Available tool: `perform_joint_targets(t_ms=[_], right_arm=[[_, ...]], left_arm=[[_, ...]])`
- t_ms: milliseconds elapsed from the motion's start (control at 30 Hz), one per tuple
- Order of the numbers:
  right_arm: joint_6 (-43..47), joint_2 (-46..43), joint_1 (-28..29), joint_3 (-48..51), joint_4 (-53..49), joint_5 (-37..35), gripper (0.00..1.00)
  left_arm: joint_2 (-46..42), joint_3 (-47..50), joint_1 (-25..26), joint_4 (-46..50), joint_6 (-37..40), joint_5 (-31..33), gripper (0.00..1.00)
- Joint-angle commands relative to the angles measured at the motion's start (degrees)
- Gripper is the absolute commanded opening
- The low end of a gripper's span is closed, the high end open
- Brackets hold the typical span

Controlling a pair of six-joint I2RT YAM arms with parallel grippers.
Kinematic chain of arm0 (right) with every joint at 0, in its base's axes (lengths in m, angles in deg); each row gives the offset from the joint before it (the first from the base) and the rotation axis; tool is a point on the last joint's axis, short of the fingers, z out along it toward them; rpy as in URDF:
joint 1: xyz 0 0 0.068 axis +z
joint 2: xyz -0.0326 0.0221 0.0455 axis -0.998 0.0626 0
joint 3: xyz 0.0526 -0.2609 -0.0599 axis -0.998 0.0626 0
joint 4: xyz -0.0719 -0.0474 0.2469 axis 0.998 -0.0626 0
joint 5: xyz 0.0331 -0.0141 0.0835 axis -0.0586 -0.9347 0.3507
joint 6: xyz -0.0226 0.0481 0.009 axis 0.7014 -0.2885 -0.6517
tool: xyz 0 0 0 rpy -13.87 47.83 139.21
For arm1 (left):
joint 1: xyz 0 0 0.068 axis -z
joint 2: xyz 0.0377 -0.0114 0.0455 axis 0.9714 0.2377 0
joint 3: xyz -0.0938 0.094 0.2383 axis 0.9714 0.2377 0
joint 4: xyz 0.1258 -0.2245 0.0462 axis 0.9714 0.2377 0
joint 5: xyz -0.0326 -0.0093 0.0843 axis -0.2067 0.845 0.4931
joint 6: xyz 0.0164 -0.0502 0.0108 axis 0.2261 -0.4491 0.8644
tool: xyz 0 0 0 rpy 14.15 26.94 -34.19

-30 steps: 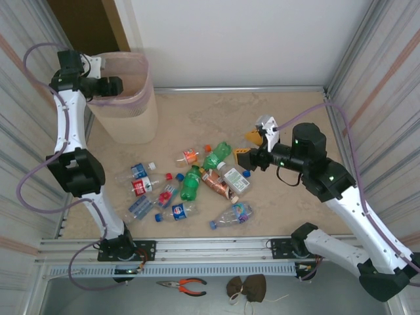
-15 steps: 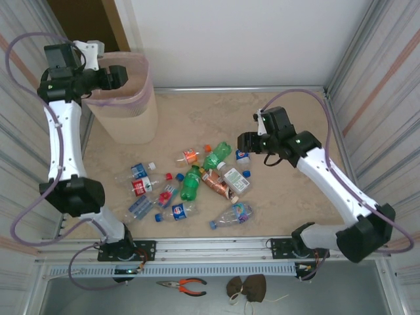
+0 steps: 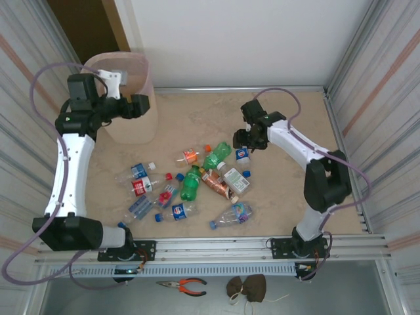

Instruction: Put the plastic bottles in the bin

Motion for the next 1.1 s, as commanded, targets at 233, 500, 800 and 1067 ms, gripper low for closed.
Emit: perform_joint_targets(t_ms=[233, 500, 800, 1067], right_arm=[[3.02, 13.45, -0.91, -8.11, -1.8, -1.23, 0.68], [3.05, 17.68, -1.57, -8.83, -1.75, -1.58, 0.66], [2.63, 16.66, -1.73, -8.84, -1.57, -2.96, 0.58], [2.65, 9.34, -2.66, -8.27, -2.27, -3.97, 0.57]], left_arm=[[-8.15, 9.75, 4.88, -2.98, -2.27, 1.03, 0.78], [-9.75, 12.28, 5.84, -3.85, -3.51, 1.27, 0.78], [-10.07, 13.41, 7.1, -5.2, -4.24, 1.31, 0.78], [-11.89, 18.2, 7.59, -13.51, -7.19, -3.65, 0.78]])
